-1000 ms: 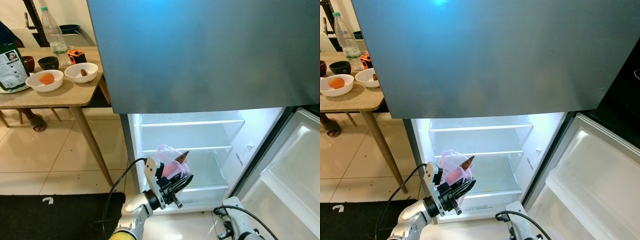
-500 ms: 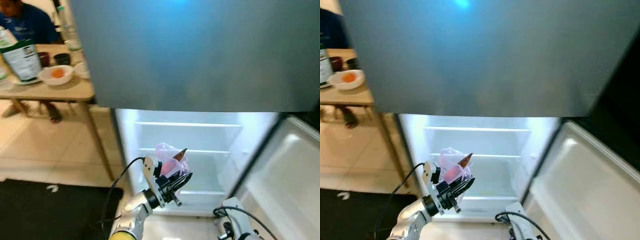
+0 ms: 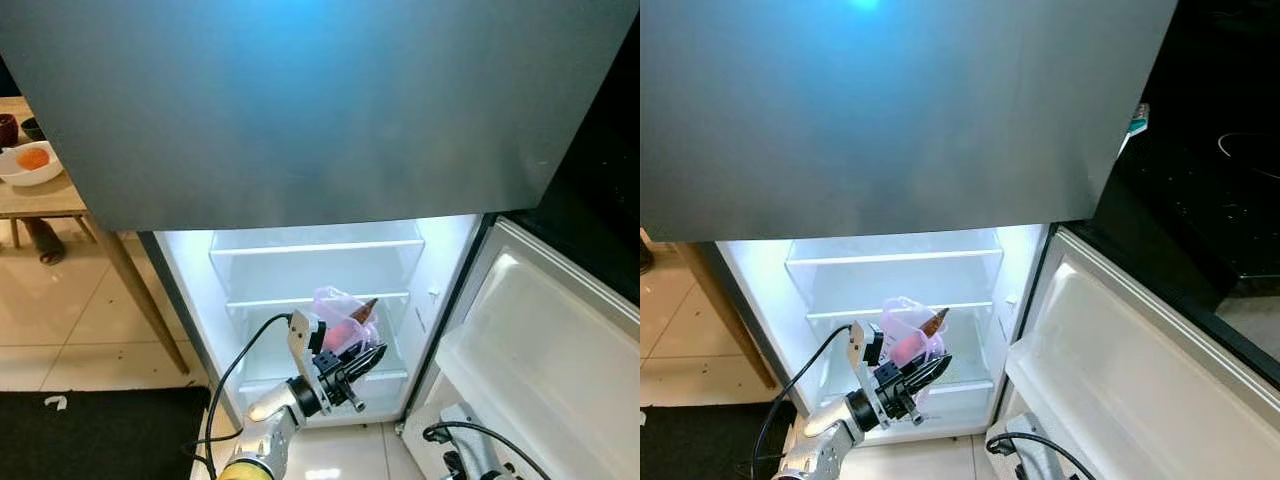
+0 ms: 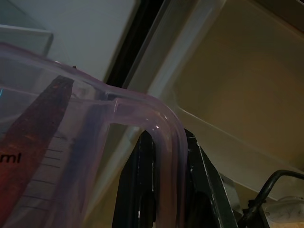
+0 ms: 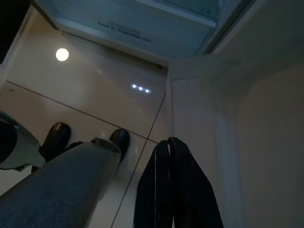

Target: Restocking fridge

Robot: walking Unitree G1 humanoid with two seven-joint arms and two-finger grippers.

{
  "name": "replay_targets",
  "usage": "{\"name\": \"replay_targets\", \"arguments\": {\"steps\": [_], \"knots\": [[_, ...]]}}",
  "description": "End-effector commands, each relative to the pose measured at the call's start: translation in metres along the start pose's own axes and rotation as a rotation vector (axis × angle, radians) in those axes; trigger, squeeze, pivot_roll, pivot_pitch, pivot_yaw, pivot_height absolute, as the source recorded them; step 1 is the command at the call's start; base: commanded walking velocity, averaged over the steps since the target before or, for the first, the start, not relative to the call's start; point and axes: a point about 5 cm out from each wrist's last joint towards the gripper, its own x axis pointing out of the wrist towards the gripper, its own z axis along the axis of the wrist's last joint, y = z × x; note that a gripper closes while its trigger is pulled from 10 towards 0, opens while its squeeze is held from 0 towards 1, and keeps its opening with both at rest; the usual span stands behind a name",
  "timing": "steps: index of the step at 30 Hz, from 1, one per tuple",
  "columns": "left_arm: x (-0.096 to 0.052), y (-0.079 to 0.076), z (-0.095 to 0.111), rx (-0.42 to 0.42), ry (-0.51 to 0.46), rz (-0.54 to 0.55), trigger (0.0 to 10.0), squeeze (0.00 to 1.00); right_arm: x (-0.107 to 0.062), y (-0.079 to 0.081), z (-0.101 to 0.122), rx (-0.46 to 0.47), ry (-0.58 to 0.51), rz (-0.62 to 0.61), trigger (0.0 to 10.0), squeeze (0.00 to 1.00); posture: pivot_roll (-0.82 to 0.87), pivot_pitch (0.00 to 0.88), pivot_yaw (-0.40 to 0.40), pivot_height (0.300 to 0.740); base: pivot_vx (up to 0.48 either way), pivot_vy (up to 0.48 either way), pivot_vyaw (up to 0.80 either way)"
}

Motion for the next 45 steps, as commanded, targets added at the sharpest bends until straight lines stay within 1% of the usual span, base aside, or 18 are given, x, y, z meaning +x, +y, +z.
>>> {"name": "replay_targets", "arguments": {"steps": [1,5,7,8,10,12,13,16,19,20,23,26,29,34,37,38,42,45], "knots": [[-0.001,0.000,0.000,-0.015,-0.017,0.009,10.0,0.00,0.002,0.001,0.007,-0.012,-0.028,0.020,10.0,0.00,-0.05,0.033,-0.022,0.740,0.000,0.000,0.00],[-0.002,0.000,0.001,-0.011,-0.016,0.010,10.0,0.00,0.003,0.003,0.012,-0.018,-0.042,0.035,10.0,0.00,-0.04,0.031,-0.022,0.740,0.000,0.000,0.00],[-0.002,0.000,0.000,-0.036,-0.021,-0.002,10.0,0.00,0.004,0.004,0.011,-0.022,-0.039,0.037,10.0,0.00,-0.04,0.031,-0.022,0.740,0.000,0.000,0.00],[-0.002,0.000,0.000,-0.043,-0.021,-0.008,10.0,0.00,0.004,0.004,0.011,-0.024,-0.037,0.039,10.0,0.00,-0.04,0.031,-0.022,0.740,0.000,-0.435,0.00],[-0.003,0.001,0.000,-0.030,-0.017,-0.006,10.0,0.00,0.004,0.005,0.011,-0.027,-0.037,0.044,10.0,0.00,-0.04,0.031,-0.022,0.740,0.000,-0.454,0.00],[-0.003,0.003,0.001,-0.018,-0.021,0.030,10.0,0.00,0.004,0.006,0.011,-0.029,-0.036,0.048,10.0,0.00,-0.04,0.033,-0.021,0.740,0.124,-0.216,0.00],[-0.002,0.003,0.000,-0.030,-0.019,0.037,10.0,0.00,0.004,0.007,0.010,-0.030,-0.035,0.050,10.0,0.00,-0.04,0.034,-0.021,0.740,0.000,0.000,0.00],[-0.002,0.003,-0.001,-0.023,-0.014,0.039,10.0,0.00,0.004,0.007,0.010,-0.035,-0.033,0.056,10.0,0.00,-0.04,0.034,-0.021,0.740,0.000,0.000,0.00],[-0.002,0.002,-0.002,-0.036,-0.012,0.035,10.0,0.00,0.005,0.011,0.012,-0.080,-0.040,0.084,10.0,0.00,-0.04,0.037,-0.020,0.740,0.000,0.000,0.00],[-0.002,0.002,-0.002,-0.036,-0.012,0.035,10.0,0.00,0.005,0.011,0.012,-0.080,-0.040,0.084,10.0,0.00,-0.04,0.037,-0.020,0.740,0.000,0.000,0.00],[-0.002,0.001,-0.002,-0.039,-0.019,0.032,10.0,0.00,0.006,0.015,0.017,-0.110,-0.056,0.129,10.0,0.00,-0.04,0.036,-0.021,0.740,0.000,0.000,0.00],[-0.002,0.001,-0.003,-0.037,-0.013,0.035,10.0,0.00,0.007,0.019,0.020,-0.110,-0.062,0.164,10.0,0.00,-0.04,0.037,-0.022,0.740,0.000,0.000,0.00],[-0.002,0.000,-0.003,-0.038,-0.017,0.034,10.0,0.00,0.008,0.024,0.024,-0.102,-0.085,0.229,10.0,0.00,-0.04,0.037,-0.022,0.740,0.000,0.000,0.00],[-0.001,0.000,-0.002,-0.029,-0.021,0.030,10.0,0.00,0.009,0.030,0.029,-0.102,-0.106,0.276,10.0,0.00,-0.04,0.037,-0.024,0.740,0.000,0.000,0.78],[-0.001,0.000,-0.002,-0.033,-0.019,0.027,10.0,0.00,0.011,0.035,0.036,-0.110,-0.138,0.314,10.0,0.00,-0.04,0.039,-0.022,0.740,0.000,0.000,0.78],[-0.001,0.000,-0.002,-0.033,-0.019,0.027,10.0,0.00,0.011,0.035,0.036,-0.110,-0.138,0.314,10.0,0.00,-0.04,0.039,-0.022,0.740,0.000,0.000,0.77],[-0.002,0.000,-0.002,-0.026,-0.019,0.029,10.0,0.00,0.013,0.035,0.049,-0.122,-0.183,0.301,10.0,0.00,-0.04,0.040,-0.020,0.740,0.000,0.000,0.00],[-0.002,0.000,-0.002,-0.026,-0.018,0.030,10.0,0.00,0.014,0.034,0.055,-0.103,-0.205,0.298,10.0,0.00,-0.04,0.040,-0.020,0.740,0.000,0.000,0.00]]}}
